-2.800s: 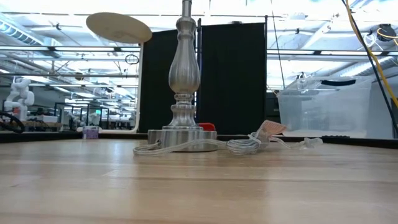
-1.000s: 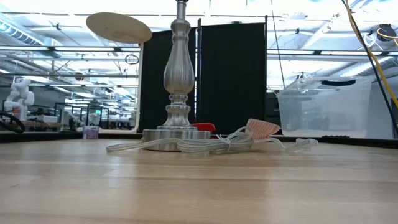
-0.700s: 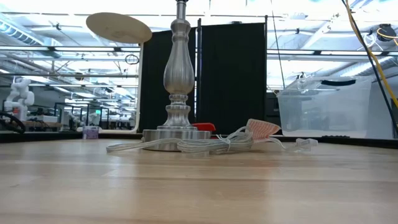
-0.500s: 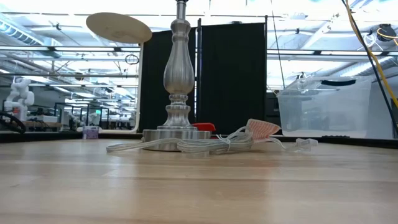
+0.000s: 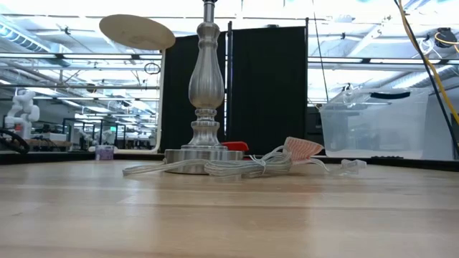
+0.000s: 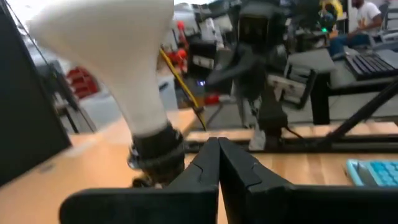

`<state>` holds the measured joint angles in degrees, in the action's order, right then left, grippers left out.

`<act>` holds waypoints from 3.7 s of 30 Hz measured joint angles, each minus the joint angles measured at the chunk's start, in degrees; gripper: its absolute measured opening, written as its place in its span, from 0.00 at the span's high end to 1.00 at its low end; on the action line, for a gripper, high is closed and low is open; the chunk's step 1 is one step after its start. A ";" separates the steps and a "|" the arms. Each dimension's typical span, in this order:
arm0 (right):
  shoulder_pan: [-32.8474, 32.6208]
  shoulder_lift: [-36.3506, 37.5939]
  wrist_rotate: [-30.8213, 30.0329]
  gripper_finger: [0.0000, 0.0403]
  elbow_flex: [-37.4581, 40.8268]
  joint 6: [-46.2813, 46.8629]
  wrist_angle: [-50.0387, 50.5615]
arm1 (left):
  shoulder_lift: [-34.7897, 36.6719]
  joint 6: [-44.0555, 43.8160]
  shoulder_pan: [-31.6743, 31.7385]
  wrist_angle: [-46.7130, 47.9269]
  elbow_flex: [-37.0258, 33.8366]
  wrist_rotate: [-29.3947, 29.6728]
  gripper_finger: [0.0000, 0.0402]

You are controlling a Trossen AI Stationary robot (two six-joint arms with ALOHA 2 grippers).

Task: Screw lightbulb
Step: Remove the white lightbulb from the silver lamp

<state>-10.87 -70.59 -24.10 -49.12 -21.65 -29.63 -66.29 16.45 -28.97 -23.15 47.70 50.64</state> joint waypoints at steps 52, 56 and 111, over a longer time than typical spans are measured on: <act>0.00 -0.02 0.45 1.00 0.04 0.16 -2.29 | -22.85 -21.95 24.56 -33.58 -18.75 -29.64 0.39; 0.00 -0.37 1.71 1.00 0.04 1.51 -2.34 | -24.39 -21.72 25.15 -33.94 -17.51 -29.80 0.48; 7.57 -21.72 2.26 0.55 -25.59 17.59 6.78 | -24.47 -21.91 25.81 -29.83 -17.46 -30.04 0.52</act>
<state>-3.31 -92.31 -21.84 -74.72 -4.06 -22.85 -90.76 -5.46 -3.16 -52.97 30.24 20.60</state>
